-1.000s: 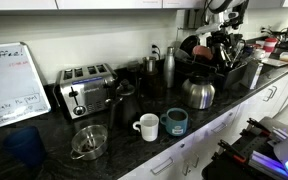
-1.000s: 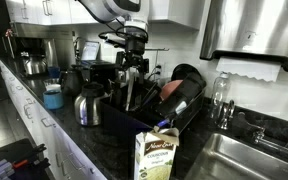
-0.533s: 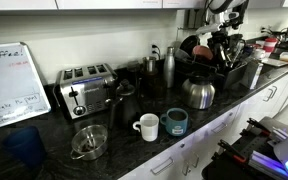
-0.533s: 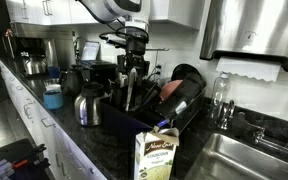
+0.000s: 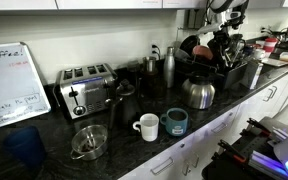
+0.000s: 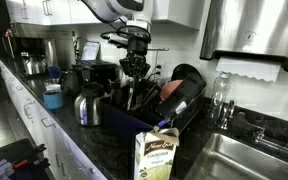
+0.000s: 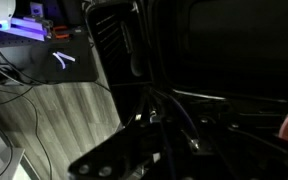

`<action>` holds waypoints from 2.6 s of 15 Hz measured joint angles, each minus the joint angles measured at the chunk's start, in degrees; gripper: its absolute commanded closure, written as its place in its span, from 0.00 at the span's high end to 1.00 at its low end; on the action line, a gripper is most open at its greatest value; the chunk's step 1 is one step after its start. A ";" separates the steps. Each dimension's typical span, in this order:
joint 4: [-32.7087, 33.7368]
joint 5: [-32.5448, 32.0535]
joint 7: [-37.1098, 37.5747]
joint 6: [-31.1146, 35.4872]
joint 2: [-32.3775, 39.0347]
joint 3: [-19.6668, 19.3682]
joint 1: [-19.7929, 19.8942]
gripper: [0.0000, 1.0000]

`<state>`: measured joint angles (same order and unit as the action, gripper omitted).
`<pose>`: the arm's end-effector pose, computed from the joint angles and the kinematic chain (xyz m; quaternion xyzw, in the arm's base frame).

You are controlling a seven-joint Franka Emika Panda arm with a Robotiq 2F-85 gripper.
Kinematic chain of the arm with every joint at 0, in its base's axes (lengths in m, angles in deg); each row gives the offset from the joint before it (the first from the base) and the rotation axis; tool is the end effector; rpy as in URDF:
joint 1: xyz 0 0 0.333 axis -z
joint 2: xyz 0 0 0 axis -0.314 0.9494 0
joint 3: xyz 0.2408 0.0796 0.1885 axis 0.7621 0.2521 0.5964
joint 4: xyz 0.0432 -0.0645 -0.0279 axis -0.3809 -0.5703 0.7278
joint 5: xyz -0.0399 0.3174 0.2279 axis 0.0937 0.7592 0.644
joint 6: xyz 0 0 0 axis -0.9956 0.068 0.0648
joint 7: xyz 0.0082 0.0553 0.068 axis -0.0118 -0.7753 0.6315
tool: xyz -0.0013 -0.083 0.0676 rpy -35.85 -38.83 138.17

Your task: Remove the knife from the dish rack and place it on the counter

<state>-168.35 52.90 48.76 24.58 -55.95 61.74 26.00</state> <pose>0.5008 -0.1185 0.4367 0.6634 -0.7319 -0.0075 0.1555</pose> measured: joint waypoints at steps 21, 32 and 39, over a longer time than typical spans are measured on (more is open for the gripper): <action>2.99 2.32 -0.88 -4.72 -0.98 -1.80 0.02 0.01; 3.97 6.02 -1.09 -4.97 -5.59 -3.53 0.38 0.01; 4.82 8.41 -1.49 -5.24 -10.86 -4.84 1.41 0.01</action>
<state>-163.54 61.31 47.27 19.34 -66.81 56.90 27.41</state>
